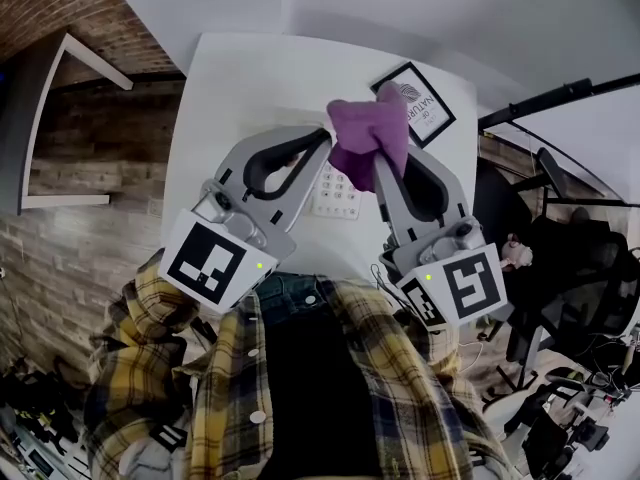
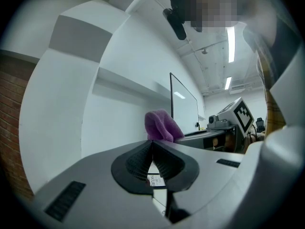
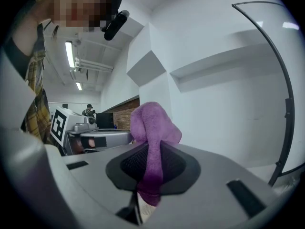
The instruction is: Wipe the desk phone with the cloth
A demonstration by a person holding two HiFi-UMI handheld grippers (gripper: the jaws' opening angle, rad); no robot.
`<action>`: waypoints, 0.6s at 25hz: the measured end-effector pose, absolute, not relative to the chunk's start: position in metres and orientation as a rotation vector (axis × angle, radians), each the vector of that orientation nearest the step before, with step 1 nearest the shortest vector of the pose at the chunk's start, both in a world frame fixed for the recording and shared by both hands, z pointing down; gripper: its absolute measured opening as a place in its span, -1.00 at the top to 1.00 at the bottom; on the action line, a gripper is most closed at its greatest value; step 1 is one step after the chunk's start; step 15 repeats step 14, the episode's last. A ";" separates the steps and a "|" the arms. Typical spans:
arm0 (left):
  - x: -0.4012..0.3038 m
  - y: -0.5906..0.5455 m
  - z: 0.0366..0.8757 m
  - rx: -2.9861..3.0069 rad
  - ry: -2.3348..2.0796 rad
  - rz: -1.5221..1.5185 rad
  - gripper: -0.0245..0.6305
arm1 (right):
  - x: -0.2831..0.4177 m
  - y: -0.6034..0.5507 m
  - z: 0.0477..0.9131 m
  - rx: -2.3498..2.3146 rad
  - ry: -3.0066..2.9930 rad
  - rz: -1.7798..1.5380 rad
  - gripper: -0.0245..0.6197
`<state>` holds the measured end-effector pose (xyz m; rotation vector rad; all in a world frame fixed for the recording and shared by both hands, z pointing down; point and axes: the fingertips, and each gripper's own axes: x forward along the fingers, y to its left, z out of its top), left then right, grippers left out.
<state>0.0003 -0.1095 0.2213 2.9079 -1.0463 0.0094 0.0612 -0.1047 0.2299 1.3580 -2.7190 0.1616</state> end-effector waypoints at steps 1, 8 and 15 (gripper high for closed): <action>0.001 -0.109 0.222 2.910 -1.043 0.015 0.88 | 0.061 -0.104 0.229 1.358 -2.721 0.160 0.74; 0.005 -0.109 0.223 2.926 -1.026 0.043 0.88 | 0.065 -0.105 0.229 1.360 -2.719 0.156 0.74; 0.007 -0.107 0.221 2.956 -1.003 0.056 0.88 | 0.063 -0.102 0.228 1.367 -2.712 0.137 0.74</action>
